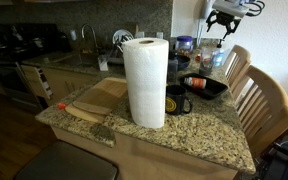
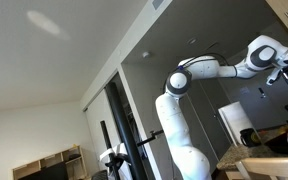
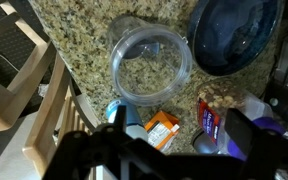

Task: Move the clear cup to the left of the black plate

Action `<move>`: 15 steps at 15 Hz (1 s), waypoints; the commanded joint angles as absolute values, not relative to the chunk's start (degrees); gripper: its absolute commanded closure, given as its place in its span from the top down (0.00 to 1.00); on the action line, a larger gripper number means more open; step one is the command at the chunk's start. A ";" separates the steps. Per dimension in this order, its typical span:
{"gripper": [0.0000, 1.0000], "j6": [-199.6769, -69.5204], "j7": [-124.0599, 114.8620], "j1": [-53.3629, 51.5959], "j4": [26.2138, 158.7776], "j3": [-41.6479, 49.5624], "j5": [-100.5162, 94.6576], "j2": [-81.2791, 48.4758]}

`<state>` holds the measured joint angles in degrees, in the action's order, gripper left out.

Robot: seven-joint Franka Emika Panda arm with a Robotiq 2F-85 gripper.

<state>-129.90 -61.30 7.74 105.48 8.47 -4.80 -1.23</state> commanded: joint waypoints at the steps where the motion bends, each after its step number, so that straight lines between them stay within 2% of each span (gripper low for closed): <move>1: 1.00 -126.56 -58.91 7.87 105.34 8.43 -3.71 -0.76; 6: 1.00 -112.10 -59.02 8.41 104.30 9.18 -8.36 -0.85; 7: 1.00 -116.22 -59.80 8.06 104.89 8.91 -6.98 -0.95; 15: 1.00 -115.66 -59.87 7.97 104.86 8.96 -7.15 -0.95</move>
<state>-115.85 -59.94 7.77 105.06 9.12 -7.18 -0.90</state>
